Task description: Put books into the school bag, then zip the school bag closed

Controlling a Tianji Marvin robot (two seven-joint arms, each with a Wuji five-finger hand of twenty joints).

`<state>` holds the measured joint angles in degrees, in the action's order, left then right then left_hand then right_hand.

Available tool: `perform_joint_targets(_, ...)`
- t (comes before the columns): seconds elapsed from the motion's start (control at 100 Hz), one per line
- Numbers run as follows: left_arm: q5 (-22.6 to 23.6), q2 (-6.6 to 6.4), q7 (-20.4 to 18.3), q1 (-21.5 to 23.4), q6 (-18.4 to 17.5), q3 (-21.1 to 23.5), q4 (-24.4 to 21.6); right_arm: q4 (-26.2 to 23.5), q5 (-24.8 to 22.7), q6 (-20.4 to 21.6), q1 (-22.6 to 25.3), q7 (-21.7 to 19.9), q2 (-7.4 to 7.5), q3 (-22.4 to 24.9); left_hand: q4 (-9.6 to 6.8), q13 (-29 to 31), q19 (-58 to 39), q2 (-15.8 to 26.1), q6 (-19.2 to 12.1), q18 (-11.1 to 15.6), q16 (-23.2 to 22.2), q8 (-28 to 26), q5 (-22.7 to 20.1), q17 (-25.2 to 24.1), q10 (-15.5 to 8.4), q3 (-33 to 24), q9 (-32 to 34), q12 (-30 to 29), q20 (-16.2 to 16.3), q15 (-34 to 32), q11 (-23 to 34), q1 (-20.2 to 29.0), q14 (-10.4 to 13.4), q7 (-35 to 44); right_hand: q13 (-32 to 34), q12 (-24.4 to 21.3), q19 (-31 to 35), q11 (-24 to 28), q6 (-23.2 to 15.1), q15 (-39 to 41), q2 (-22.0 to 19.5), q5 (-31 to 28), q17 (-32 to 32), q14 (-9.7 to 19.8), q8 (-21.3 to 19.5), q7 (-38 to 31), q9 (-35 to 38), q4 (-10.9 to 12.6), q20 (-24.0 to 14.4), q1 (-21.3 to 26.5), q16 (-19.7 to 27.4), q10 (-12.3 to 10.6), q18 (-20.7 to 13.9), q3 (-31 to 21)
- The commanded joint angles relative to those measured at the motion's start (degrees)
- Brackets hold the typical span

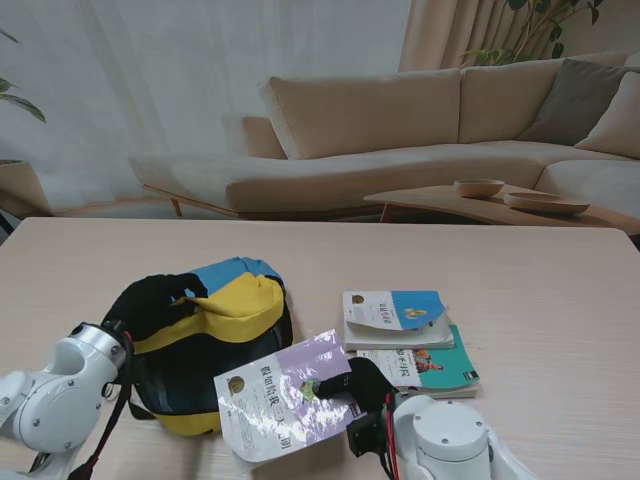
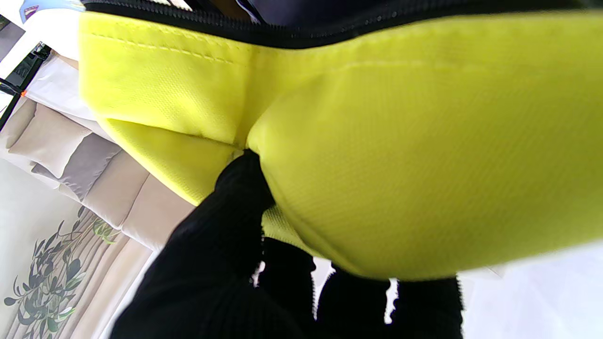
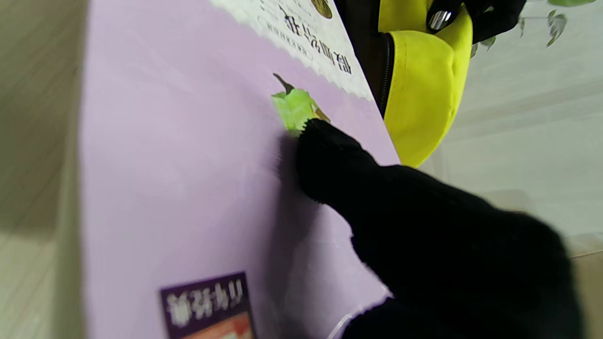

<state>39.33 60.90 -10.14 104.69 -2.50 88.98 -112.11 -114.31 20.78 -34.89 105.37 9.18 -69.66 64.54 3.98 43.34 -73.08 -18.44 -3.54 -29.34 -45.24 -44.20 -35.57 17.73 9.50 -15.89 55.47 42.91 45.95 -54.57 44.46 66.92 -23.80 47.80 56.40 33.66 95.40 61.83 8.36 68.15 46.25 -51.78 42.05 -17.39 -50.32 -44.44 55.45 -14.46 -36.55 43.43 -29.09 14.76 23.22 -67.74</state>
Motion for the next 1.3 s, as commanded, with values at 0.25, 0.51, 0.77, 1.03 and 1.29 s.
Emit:
perform_joint_targets(0.25, -0.37, 0.45, -1.18, 1.51, 0.36, -0.68, -2.29, 2.46, 5.33, -4.35, -5.09, 7.58, -6.07, -5.19, 0.42, 1.16, -2.31, 3.12, 0.06, -2.45, -0.97, -4.00, -0.75, -0.29, 0.13, -0.28, 4.17, 2.28, 1.64, -1.60, 6.39, 3.23, -2.40, 8.33, 5.72, -1.29, 4.63, 2.35, -12.64, 5.20, -7.94, -5.31, 1.37, -0.81, -0.89, -16.46, 1.03, 0.95, -0.48, 8.56, -1.09, 0.54, -0.40, -6.11)
perform_joint_targets(0.51, -0.37, 0.42, -1.30, 1.81, 0.43, -1.32, -2.83, 4.66, 10.22, -8.55, -8.99, 15.13, -10.08, -7.53, 0.38, 0.95, -2.23, 3.23, 0.00, -2.30, -0.95, -4.11, -0.63, -0.38, 0.05, -0.15, 4.01, 2.28, 1.67, -1.50, 6.37, 3.28, -2.36, 8.37, 5.79, -1.91, 4.12, 2.46, -12.74, 4.62, -8.35, -4.57, 1.43, -0.36, -0.08, -16.64, 0.71, 0.69, -0.12, 8.49, -0.82, 0.19, -0.71, -5.78)
perform_joint_targets(0.77, -0.91, 0.41, -1.41, 1.88, 0.31, -1.75, -3.22, 8.46, 14.01, -10.96, -13.04, 22.83, -14.11, -9.49, 0.31, 0.85, -2.16, 3.29, 0.08, -2.22, -0.93, -4.14, -0.61, -0.53, 0.10, -0.03, 3.96, 2.26, 1.69, -1.40, 6.35, 3.45, -2.37, 8.32, 5.69, -2.29, 3.93, 2.77, -12.57, 4.35, -8.59, -4.02, 1.47, -0.19, 0.53, -17.16, 0.37, 0.55, 0.11, 8.50, -0.72, 0.14, -0.80, -5.65)
perform_joint_targets(1.03, -0.77, 0.44, -1.25, 3.05, 0.18, -1.74, -4.24, 12.46, 16.58, -9.51, -16.42, 31.05, -17.33, -11.94, 0.26, 0.93, -2.12, 3.31, 0.14, -2.23, -0.93, -4.17, -0.66, -0.55, 0.11, 0.12, 3.97, 2.24, 1.71, -1.38, 6.31, 3.51, -2.36, 8.30, 5.50, -2.74, 3.40, 2.95, -12.68, 4.12, -8.69, -3.66, 1.54, -0.09, 1.08, -17.66, 0.18, 0.29, 0.47, 8.55, -0.65, -0.06, -0.95, -5.54)
perform_joint_targets(1.29, -0.91, 0.35, -1.86, 4.04, -0.20, -1.41, -5.18, 17.10, 21.03, -6.35, -20.14, 38.50, -19.71, -14.44, 0.20, 0.74, -2.02, 3.45, 0.12, -2.14, -0.91, -4.33, -0.57, -0.68, 0.08, 0.27, 3.81, 2.25, 1.69, -1.24, 6.27, 3.59, -2.21, 8.29, 4.85, -4.15, 1.84, 2.73, -12.73, 2.42, -9.31, -2.88, 1.62, 0.16, 3.02, -18.03, -0.52, -0.44, 1.50, 8.31, -0.07, -0.46, -0.88, -5.18)
